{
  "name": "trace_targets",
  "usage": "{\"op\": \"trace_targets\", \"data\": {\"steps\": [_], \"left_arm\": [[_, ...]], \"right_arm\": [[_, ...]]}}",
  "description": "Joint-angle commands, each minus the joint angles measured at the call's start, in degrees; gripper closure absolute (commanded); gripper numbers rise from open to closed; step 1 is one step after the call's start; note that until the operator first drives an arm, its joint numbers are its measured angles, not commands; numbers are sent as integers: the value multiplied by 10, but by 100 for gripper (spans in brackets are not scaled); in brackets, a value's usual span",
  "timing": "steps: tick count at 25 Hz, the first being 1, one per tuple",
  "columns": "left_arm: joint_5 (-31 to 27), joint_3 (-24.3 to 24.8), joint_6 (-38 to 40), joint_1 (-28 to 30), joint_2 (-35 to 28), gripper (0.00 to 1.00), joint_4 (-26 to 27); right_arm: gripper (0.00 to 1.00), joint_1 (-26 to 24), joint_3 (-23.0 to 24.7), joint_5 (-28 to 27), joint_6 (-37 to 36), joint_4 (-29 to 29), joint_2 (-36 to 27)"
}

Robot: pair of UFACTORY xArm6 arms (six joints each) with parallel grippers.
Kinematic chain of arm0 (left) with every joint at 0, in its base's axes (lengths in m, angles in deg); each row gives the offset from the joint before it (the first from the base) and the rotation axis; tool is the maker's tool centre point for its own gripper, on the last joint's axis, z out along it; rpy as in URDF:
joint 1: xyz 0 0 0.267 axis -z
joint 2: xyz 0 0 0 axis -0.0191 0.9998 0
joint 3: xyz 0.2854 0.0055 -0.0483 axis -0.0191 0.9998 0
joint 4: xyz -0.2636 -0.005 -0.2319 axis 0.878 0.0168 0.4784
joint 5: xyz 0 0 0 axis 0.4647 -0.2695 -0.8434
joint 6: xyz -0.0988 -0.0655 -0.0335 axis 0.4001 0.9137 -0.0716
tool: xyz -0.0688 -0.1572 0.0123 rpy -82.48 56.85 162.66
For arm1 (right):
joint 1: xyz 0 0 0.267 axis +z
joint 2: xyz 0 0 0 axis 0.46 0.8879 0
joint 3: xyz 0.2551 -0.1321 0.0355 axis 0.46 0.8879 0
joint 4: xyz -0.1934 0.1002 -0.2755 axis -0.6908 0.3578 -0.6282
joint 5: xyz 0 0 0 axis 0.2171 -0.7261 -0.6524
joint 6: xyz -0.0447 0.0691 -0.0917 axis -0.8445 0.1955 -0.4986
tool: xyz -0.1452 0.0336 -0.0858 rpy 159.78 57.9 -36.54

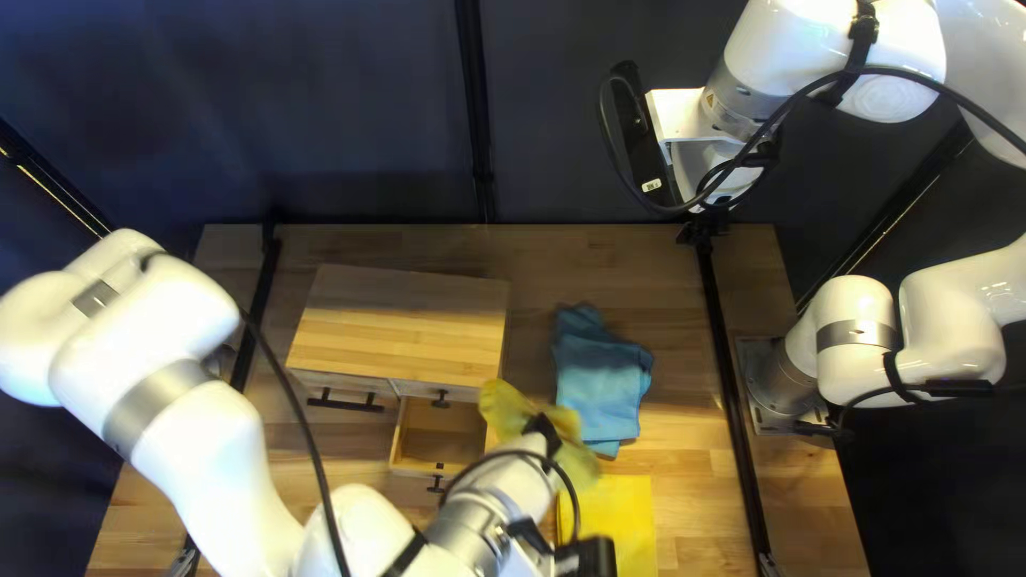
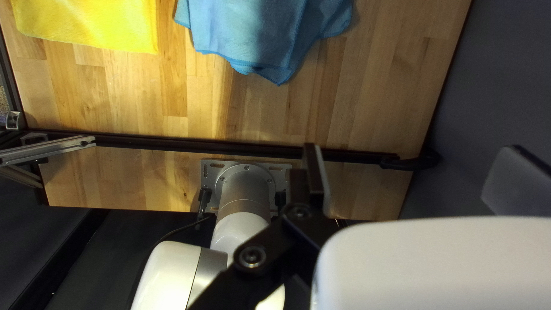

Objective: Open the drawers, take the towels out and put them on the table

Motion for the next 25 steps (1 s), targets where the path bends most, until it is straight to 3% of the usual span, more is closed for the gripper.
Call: {"op": "trace_targets", "data": {"steps": [1,3,4,5,22,24,25], "left_arm": [[-61,-91,77,7,63,100,-11],[-97,-172,91,10,117,100,-20],[-123,-244,95,12,163,100,-31],[-161,-378,70,16,245,100,-47],[-161,-378,70,16,245,100,-47],[-112,-222,115,8,158,100,-8],[-108,-211,118,5,153,100,-4]], "right_arm": [[0,0,0,0,0,0,0],[0,0,0,0,0,0,0],[0,0,0,0,0,0,0],[0,0,0,0,0,0,0],[0,0,0,0,0,0,0],[0,0,0,0,0,0,0],[0,0,0,0,0,0,0]]}}
